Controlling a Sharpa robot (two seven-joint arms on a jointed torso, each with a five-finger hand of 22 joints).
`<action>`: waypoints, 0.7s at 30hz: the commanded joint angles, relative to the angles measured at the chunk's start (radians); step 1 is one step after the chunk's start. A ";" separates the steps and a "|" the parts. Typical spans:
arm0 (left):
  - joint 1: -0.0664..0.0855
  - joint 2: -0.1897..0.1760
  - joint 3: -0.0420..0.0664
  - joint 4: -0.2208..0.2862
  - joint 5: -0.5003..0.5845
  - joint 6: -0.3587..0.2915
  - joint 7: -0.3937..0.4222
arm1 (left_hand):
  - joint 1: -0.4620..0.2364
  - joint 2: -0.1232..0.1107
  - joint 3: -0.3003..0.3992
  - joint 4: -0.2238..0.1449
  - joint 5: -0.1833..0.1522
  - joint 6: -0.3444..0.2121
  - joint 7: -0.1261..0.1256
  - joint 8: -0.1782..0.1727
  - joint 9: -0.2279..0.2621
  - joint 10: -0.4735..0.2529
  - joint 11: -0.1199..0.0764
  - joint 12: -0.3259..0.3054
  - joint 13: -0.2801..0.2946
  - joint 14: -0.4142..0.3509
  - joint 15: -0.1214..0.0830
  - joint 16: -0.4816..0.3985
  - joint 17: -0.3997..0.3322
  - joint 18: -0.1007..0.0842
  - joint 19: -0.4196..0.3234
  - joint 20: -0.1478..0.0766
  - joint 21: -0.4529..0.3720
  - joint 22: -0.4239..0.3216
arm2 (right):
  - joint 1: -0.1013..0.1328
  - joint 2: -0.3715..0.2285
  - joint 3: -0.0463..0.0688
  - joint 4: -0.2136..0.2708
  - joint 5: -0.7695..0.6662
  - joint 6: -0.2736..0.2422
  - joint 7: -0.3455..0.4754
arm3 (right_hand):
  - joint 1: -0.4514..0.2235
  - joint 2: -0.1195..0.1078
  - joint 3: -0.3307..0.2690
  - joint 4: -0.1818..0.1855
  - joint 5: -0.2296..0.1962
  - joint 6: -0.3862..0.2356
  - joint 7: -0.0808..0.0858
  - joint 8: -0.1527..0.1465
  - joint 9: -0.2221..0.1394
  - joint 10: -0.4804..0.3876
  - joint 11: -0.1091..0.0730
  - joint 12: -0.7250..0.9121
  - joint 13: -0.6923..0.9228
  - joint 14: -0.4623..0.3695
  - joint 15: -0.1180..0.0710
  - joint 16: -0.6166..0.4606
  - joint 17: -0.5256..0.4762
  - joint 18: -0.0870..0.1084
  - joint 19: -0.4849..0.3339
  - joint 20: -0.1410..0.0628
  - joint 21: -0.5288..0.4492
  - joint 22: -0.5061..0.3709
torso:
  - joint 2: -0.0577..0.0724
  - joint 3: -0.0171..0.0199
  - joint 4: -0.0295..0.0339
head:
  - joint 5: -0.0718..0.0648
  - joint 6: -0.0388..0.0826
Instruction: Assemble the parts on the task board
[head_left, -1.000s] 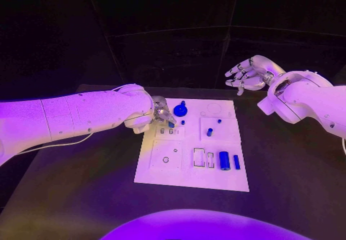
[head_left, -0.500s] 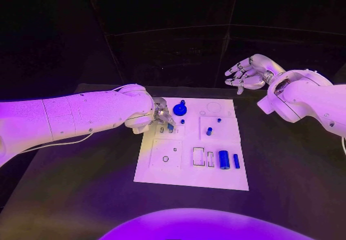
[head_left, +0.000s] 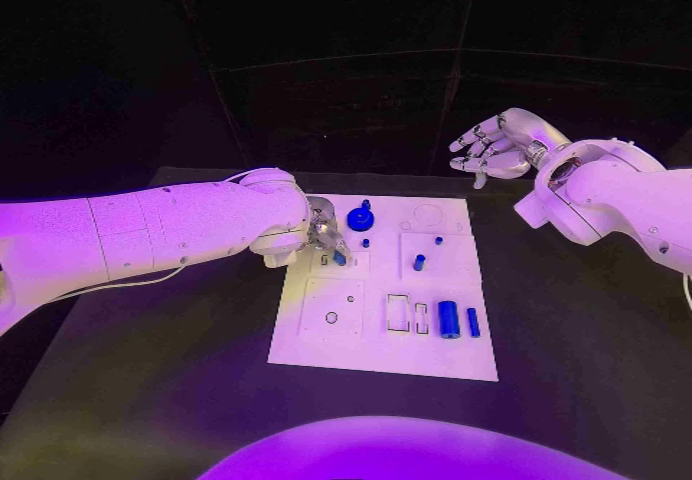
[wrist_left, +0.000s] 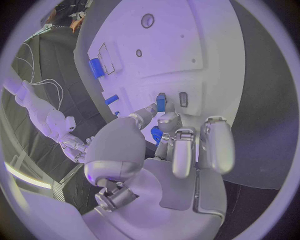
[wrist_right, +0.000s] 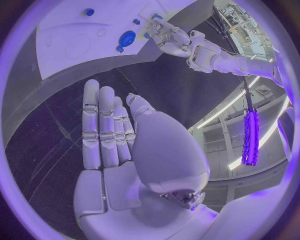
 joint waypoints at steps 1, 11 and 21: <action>0.001 0.002 0.000 -0.002 -0.012 0.015 -0.007 | 0.011 -0.002 0.173 -0.165 0.003 -0.004 -0.002 0.004 0.002 0.005 0.003 0.001 0.000 0.106 -0.001 0.003 0.263 0.003 0.001 0.000 0.004 0.000 | 0.002 0.001 0.001 0.001 0.002 0.005 0.010 | 0.008 -0.005 0.007 -0.001 0.007 -0.010 0.000 0.002 -0.002 -0.007 -0.002 0.006 -0.002 0.001 0.001 -0.004 0.002 0.004 0.006 0.002 -0.004 -0.001 | 0.000 0.0001 0.0003 | -0.001 -0.002; 0.001 0.005 0.000 -0.006 -0.013 0.015 -0.007 | 0.011 -0.003 0.174 -0.164 0.003 -0.004 -0.002 0.004 0.002 0.007 0.003 0.003 0.002 0.106 -0.001 0.003 0.263 0.003 0.001 0.000 0.004 0.001 | 0.002 0.002 0.001 0.001 0.002 0.006 0.012 | 0.008 -0.006 0.008 -0.001 0.007 -0.010 0.000 0.002 -0.002 -0.007 -0.002 0.006 -0.002 0.001 0.001 -0.004 0.002 0.004 0.006 0.002 -0.005 -0.001 | -0.001 0.0004 0.0002 | -0.002 -0.005; 0.001 0.007 0.000 -0.005 -0.013 0.054 -0.009 | 0.010 -0.004 0.175 -0.164 0.003 -0.004 -0.002 0.005 0.002 0.006 0.003 0.002 0.002 0.106 -0.001 0.003 0.263 0.003 0.001 0.000 0.004 0.001 | 0.002 0.002 0.001 0.001 0.007 0.010 0.015 | 0.009 -0.007 0.009 -0.002 0.007 -0.010 0.000 0.002 -0.002 -0.008 -0.002 0.006 -0.003 0.001 0.001 -0.005 0.003 0.004 0.006 0.002 -0.005 -0.002 | -0.001 0.0005 0.0006 | -0.003 -0.010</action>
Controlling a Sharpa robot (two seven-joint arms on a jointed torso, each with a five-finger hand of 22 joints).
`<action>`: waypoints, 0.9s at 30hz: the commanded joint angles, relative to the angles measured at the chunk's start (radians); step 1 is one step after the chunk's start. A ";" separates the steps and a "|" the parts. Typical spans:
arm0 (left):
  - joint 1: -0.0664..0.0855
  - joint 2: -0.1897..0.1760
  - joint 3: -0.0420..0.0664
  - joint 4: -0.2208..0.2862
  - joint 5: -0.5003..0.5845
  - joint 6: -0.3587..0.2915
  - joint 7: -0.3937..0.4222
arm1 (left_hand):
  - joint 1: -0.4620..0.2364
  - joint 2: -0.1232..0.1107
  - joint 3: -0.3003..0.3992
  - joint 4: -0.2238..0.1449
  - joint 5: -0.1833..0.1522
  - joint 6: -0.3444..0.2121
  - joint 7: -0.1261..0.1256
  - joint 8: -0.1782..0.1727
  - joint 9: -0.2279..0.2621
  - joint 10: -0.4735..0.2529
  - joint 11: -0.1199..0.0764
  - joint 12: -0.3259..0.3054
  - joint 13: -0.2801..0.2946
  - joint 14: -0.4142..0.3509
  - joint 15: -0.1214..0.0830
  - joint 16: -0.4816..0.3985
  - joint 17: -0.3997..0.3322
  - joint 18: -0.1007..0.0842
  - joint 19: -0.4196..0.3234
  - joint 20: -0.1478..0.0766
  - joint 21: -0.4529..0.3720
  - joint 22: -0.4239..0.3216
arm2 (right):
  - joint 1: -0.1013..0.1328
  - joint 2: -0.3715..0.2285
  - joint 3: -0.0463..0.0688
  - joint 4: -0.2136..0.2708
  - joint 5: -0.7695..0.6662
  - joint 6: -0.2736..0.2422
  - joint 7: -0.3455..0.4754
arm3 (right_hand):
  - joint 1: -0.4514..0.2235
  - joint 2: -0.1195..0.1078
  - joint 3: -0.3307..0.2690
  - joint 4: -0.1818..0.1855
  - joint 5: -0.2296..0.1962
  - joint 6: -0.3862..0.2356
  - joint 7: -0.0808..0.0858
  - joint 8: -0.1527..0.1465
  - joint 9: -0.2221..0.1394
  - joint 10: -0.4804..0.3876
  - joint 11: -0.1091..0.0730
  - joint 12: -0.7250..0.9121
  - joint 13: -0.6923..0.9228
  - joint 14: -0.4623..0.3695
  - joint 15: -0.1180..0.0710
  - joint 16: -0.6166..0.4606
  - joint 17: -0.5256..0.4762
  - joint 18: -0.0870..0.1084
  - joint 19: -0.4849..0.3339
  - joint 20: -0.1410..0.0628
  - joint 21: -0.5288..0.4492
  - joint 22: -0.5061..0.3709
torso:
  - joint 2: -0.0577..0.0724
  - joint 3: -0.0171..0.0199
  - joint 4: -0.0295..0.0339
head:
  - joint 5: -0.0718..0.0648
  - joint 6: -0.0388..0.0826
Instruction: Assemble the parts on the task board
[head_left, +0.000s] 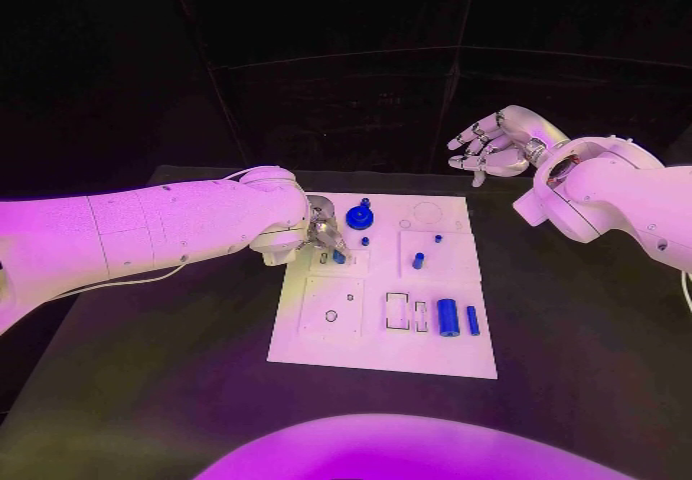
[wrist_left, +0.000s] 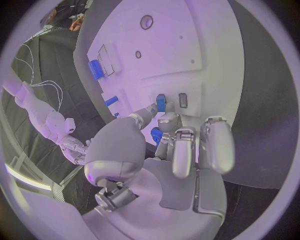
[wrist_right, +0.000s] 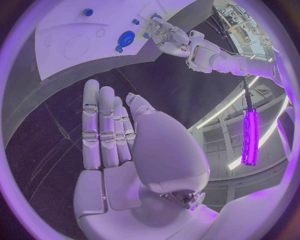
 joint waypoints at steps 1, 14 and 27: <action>0.001 0.001 0.000 0.002 -0.007 0.037 -0.008 | 0.006 -0.001 0.172 -0.167 0.004 -0.003 -0.004 0.005 0.002 0.008 0.001 0.002 0.000 0.106 -0.001 0.003 0.263 0.003 0.001 0.000 0.005 0.000 | 0.002 0.001 0.001 0.001 0.005 0.008 0.012 | 0.005 -0.003 0.007 0.001 0.007 -0.010 0.000 0.002 -0.001 -0.008 -0.002 0.006 -0.001 0.001 0.001 -0.005 0.001 0.004 0.006 0.002 -0.006 -0.002 | 0.000 0.0002 0.0004 | -0.001 -0.001; 0.001 0.001 0.000 0.002 -0.007 0.030 -0.007 | 0.005 -0.004 0.173 -0.166 0.004 -0.003 -0.004 0.006 0.002 0.009 0.001 0.003 0.001 0.106 -0.001 0.003 0.263 0.003 0.001 0.000 0.005 0.001 | 0.002 0.004 0.001 0.000 0.006 0.011 0.013 | 0.006 -0.003 0.008 0.001 0.007 -0.011 0.000 0.002 -0.001 -0.009 -0.002 0.006 -0.002 0.000 0.001 -0.006 0.002 0.004 0.006 0.002 -0.007 -0.002 | 0.000 0.0003 -0.0002 | -0.002 -0.004; 0.001 0.008 0.000 -0.010 -0.007 0.016 -0.005 | -0.066 -0.038 0.094 -0.072 0.001 0.025 -0.024 0.015 0.006 0.019 -0.012 0.023 0.013 0.106 -0.011 0.003 0.263 0.003 0.002 -0.007 0.004 0.005 | 0.002 0.005 0.001 0.001 0.006 0.011 0.015 | 0.007 -0.004 0.010 0.001 0.007 -0.011 0.001 0.002 -0.001 -0.010 -0.001 0.006 -0.003 -0.001 0.002 -0.009 0.003 0.004 0.005 0.003 -0.008 -0.003 | 0.000 0.0010 -0.0009 | -0.002 -0.008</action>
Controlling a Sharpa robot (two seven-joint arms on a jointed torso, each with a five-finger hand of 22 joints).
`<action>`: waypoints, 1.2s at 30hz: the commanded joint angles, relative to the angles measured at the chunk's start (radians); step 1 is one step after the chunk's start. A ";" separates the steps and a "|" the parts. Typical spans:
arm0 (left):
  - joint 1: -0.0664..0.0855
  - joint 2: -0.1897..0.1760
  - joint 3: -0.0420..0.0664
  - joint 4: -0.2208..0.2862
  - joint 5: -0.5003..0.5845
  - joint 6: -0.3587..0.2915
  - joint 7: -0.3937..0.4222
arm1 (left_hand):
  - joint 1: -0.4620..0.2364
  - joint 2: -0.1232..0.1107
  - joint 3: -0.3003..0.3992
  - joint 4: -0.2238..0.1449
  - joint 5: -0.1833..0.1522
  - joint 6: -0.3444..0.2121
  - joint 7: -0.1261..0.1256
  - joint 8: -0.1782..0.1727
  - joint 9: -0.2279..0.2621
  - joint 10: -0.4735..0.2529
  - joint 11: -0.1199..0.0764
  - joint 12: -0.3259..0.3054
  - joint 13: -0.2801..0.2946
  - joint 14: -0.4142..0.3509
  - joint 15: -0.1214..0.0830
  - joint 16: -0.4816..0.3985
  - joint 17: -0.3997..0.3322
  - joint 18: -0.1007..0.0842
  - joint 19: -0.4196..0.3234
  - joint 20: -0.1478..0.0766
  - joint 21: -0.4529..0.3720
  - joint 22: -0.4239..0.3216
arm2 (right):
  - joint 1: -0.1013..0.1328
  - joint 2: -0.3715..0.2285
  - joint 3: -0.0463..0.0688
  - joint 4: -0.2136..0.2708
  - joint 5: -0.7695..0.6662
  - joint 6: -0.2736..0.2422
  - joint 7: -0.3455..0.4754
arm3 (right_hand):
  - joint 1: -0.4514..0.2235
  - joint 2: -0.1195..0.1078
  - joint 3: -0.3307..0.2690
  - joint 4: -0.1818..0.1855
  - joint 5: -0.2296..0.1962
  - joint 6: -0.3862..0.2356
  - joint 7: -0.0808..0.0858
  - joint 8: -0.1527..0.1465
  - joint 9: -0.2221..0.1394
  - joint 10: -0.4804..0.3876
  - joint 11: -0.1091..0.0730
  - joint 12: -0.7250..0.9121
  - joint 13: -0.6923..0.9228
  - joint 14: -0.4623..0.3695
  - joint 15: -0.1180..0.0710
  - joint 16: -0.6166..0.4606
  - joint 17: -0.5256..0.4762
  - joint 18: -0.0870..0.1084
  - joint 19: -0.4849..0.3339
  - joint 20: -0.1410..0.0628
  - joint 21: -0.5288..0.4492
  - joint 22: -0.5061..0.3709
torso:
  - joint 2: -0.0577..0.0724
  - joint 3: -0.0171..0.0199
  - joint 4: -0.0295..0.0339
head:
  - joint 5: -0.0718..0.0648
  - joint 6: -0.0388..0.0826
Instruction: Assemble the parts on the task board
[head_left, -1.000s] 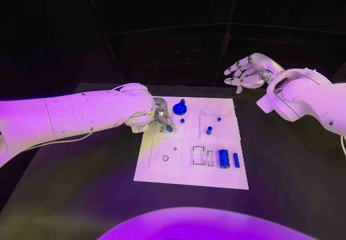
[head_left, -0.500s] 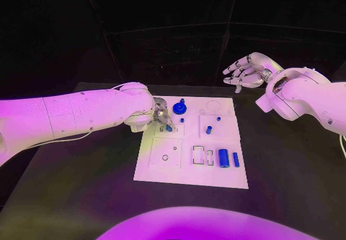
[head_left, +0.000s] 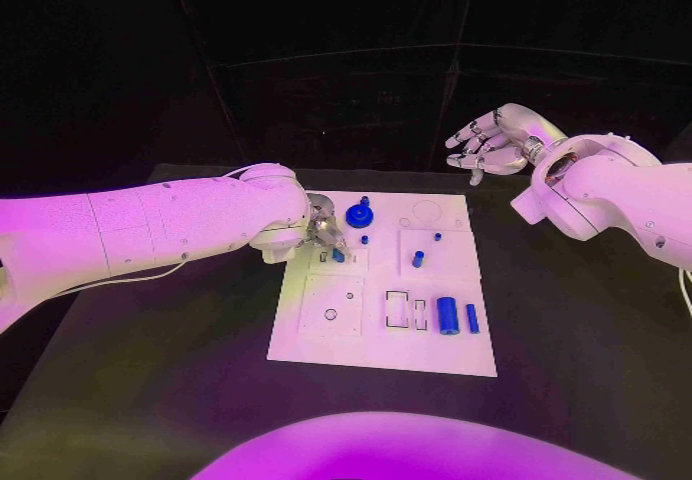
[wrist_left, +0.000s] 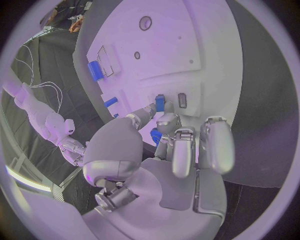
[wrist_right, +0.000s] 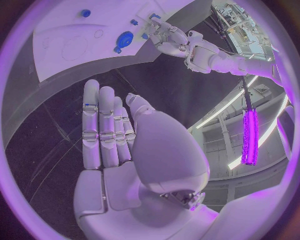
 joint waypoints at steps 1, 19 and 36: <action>0.000 0.004 -0.001 -0.003 -0.002 0.003 -0.004 | -0.020 -0.001 0.024 -0.034 0.004 0.008 -0.003 0.007 0.001 0.002 -0.003 0.007 0.002 0.103 -0.008 0.003 0.263 0.003 0.002 -0.008 0.004 0.002 | 0.002 0.001 0.001 0.002 0.002 0.005 0.011 | 0.007 -0.004 0.005 0.001 0.002 -0.004 0.000 0.002 -0.001 -0.007 0.002 0.006 -0.002 -0.001 0.002 -0.005 0.001 0.004 0.006 0.003 -0.004 -0.001 | 0.000 0.0003 -0.0012 | 0.000 0.000; 0.000 0.013 -0.001 -0.016 -0.001 0.004 -0.004 | -0.037 -0.009 -0.070 0.013 0.004 0.023 -0.007 0.016 0.005 -0.001 -0.006 0.014 0.004 0.103 -0.012 0.003 0.263 0.002 0.004 -0.012 0.003 0.004 | 0.002 -0.001 0.001 0.005 0.004 0.019 0.013 | 0.007 -0.008 0.010 0.002 0.002 -0.008 0.002 0.001 -0.001 -0.013 0.005 0.006 -0.006 -0.007 0.004 -0.012 0.003 0.003 0.003 0.004 -0.010 -0.004 | 0.000 -0.0001 0.0000 | -0.001 -0.004; 0.000 0.015 -0.001 -0.026 -0.002 0.021 -0.006 | -0.040 -0.006 -0.109 0.032 0.004 0.030 -0.011 0.026 0.010 0.004 -0.009 0.022 0.011 0.103 -0.014 0.003 0.263 0.001 0.006 -0.014 0.007 0.011 | 0.002 0.000 0.001 0.004 0.005 0.021 0.014 | 0.007 -0.008 0.012 0.003 0.003 -0.009 0.003 0.001 -0.001 -0.014 0.005 0.006 -0.007 -0.009 0.004 -0.014 0.004 0.003 0.002 0.004 -0.011 -0.004 | 0.000 0.0000 0.0001 | -0.001 -0.008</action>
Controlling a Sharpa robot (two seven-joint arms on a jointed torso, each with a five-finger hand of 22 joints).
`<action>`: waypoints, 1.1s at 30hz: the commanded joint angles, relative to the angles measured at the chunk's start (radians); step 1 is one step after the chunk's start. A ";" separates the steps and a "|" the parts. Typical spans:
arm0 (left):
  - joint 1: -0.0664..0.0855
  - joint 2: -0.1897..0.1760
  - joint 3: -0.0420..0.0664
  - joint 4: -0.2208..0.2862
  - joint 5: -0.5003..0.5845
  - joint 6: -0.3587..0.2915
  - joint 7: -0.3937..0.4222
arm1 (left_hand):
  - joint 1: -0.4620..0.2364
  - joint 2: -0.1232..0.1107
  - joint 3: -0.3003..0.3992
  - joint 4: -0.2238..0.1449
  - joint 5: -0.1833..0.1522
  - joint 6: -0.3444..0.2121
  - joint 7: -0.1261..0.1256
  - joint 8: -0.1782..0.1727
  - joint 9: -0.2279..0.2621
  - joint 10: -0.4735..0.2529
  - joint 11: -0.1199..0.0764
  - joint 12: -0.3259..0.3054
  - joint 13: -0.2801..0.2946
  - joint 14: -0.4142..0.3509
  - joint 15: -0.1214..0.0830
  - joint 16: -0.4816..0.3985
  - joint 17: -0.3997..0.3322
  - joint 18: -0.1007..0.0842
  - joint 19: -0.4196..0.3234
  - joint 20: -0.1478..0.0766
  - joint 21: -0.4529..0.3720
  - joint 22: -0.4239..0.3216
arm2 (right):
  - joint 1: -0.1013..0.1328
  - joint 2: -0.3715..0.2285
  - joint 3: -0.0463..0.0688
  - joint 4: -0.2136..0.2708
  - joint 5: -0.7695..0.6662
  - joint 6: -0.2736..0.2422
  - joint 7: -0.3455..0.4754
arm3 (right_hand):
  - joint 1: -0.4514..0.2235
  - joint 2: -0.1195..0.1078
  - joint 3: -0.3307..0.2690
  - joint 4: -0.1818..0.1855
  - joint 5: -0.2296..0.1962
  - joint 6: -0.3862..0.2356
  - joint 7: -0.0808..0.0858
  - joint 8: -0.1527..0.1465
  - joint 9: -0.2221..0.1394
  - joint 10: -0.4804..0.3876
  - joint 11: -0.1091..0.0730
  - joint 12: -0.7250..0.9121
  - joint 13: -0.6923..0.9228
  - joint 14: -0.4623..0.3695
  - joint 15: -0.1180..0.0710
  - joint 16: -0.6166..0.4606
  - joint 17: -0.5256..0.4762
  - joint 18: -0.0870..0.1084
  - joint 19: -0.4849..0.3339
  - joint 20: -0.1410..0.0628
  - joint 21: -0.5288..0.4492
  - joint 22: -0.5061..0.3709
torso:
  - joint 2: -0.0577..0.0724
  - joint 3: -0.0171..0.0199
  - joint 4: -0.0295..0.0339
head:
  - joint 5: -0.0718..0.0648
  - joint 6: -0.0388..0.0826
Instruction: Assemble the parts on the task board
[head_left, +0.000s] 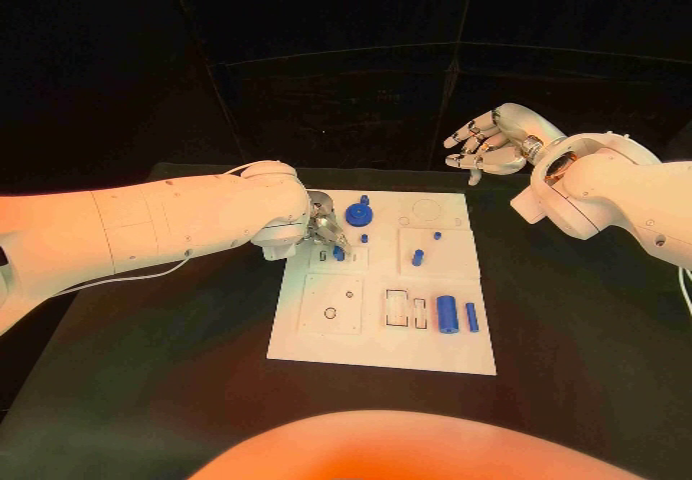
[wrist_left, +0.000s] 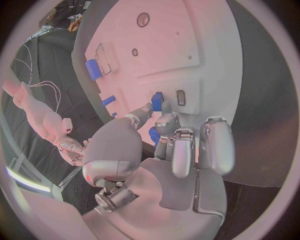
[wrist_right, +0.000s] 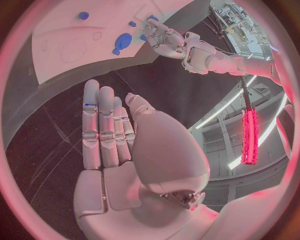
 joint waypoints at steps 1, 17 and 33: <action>0.001 0.001 0.000 -0.001 -0.002 0.020 -0.006 | -0.006 0.000 -0.006 0.002 0.003 0.006 0.000 0.003 0.001 -0.001 -0.004 0.004 0.001 0.106 -0.009 0.003 0.263 0.001 0.006 -0.006 0.007 0.001 | 0.002 0.001 0.001 0.001 0.003 0.007 0.010 | 0.002 -0.003 0.004 -0.001 0.003 -0.006 -0.001 0.001 -0.002 -0.007 -0.002 0.006 -0.002 -0.005 0.001 -0.003 0.001 0.003 0.002 0.004 -0.003 -0.001 | 0.000 0.0004 0.0004 | 0.000 -0.001; 0.001 0.003 0.000 0.001 -0.002 0.041 -0.007 | -0.005 0.002 -0.022 0.008 0.003 0.013 -0.004 0.010 0.003 0.007 -0.007 0.014 0.011 0.106 -0.011 0.003 0.263 0.001 0.008 -0.008 0.009 0.006 | 0.002 0.003 0.001 0.000 0.004 0.008 0.010 | 0.002 -0.003 0.004 -0.001 0.003 -0.006 -0.001 0.001 -0.002 -0.007 -0.002 0.006 -0.002 -0.005 0.001 -0.003 0.001 0.003 0.002 0.004 -0.003 -0.001 | 0.000 0.0002 0.0002 | -0.001 -0.004; 0.001 0.007 0.000 -0.011 -0.002 0.019 -0.006 | -0.036 -0.004 -0.126 0.055 0.002 0.016 -0.004 0.019 0.007 0.008 -0.007 0.019 0.011 0.106 -0.013 0.003 0.263 0.001 0.008 -0.010 0.006 0.004 | 0.002 0.004 0.001 0.000 0.011 0.011 0.016 | -0.033 -0.011 -0.007 0.028 -0.086 -0.015 0.000 0.005 0.000 -0.014 0.002 0.023 -0.008 -0.010 0.007 -0.018 0.011 0.003 0.001 0.012 -0.021 -0.009 | 0.000 0.0004 -0.0002 | -0.001 -0.002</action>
